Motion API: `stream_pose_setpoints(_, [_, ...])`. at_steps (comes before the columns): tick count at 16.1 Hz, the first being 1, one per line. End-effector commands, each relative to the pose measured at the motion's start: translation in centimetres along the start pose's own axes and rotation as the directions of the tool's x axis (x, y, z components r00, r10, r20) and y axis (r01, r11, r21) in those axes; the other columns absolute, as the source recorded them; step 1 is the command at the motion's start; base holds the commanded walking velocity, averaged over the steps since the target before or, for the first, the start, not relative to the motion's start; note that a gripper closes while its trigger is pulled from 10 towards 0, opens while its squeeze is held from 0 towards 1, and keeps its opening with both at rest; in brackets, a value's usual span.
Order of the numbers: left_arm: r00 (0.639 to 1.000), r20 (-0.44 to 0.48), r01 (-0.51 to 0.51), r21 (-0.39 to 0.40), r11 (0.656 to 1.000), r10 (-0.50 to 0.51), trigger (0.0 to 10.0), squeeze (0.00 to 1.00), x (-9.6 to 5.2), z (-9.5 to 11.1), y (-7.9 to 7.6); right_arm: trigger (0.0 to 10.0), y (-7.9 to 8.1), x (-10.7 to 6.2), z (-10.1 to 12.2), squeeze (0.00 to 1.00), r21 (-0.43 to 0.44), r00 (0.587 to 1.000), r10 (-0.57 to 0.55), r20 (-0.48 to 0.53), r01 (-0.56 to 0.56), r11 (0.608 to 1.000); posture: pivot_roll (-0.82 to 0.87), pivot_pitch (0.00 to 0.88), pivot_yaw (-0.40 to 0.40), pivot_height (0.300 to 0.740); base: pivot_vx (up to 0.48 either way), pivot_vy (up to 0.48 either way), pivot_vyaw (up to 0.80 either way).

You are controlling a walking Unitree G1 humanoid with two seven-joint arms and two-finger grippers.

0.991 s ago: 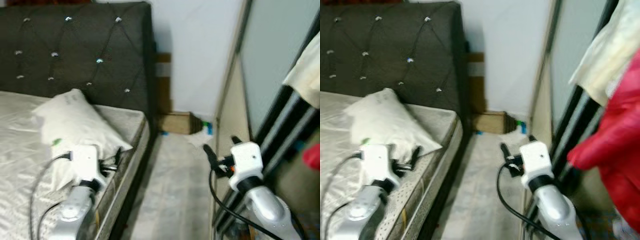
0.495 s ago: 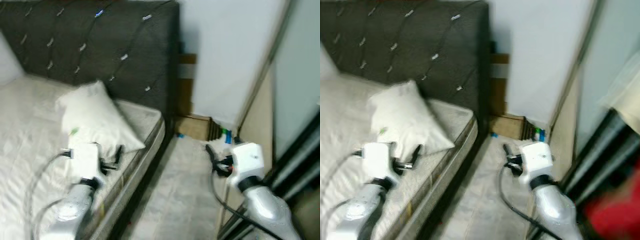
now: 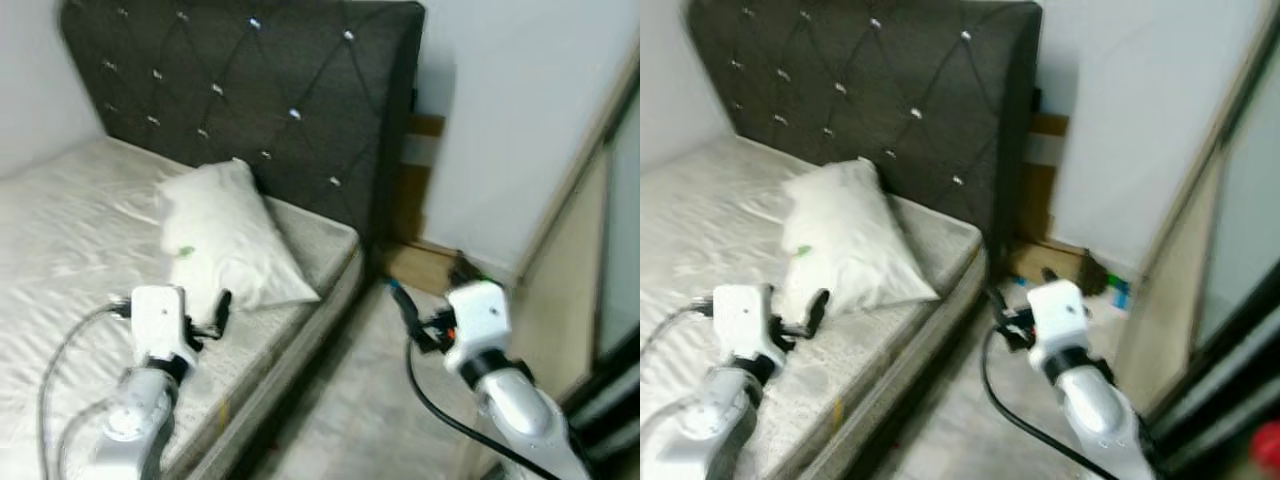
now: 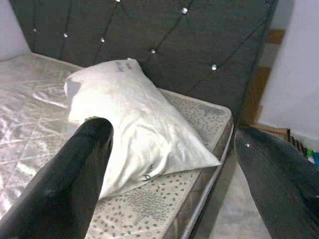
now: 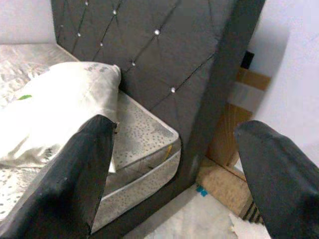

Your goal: Clean up the room

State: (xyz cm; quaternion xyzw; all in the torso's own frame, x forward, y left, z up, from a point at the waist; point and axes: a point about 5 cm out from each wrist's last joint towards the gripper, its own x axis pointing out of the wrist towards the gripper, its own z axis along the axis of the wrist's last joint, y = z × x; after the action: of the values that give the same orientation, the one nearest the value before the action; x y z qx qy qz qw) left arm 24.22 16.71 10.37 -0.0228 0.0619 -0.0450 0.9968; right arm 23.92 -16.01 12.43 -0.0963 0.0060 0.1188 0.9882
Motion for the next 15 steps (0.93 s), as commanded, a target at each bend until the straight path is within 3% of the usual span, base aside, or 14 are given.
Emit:
stream_pose_setpoints(1, [1.0,0.012,0.008,0.0,1.0,-0.008,10.0,0.0,0.06,0.25,0.07,10.0,-0.01,0.05,0.27,0.0,0.01,1.0,0.004,0.013,-0.004,1.0,-0.13,0.0,0.0,0.74,0.0,0.0,0.56])
stream_pose_setpoints(4, [0.999,0.035,0.02,0.033,0.999,-0.022,10.0,0.0,0.01,0.59,-0.14,10.0,0.08,0.07,0.34,0.0,0.007,1.0,0.013,0.015,-0.013,1.0,-0.13,0.0,0.001,0.74,0.0,0.0,0.4])
stream_pose_setpoints(15, [0.999,0.031,0.018,0.008,1.0,-0.019,10.0,0.0,0.13,0.52,-0.06,10.0,0.28,0.25,0.57,0.0,-0.007,0.999,0.04,0.03,-0.04,0.999,-0.13,0.0,0.0,0.74,0.0,0.0,0.76])
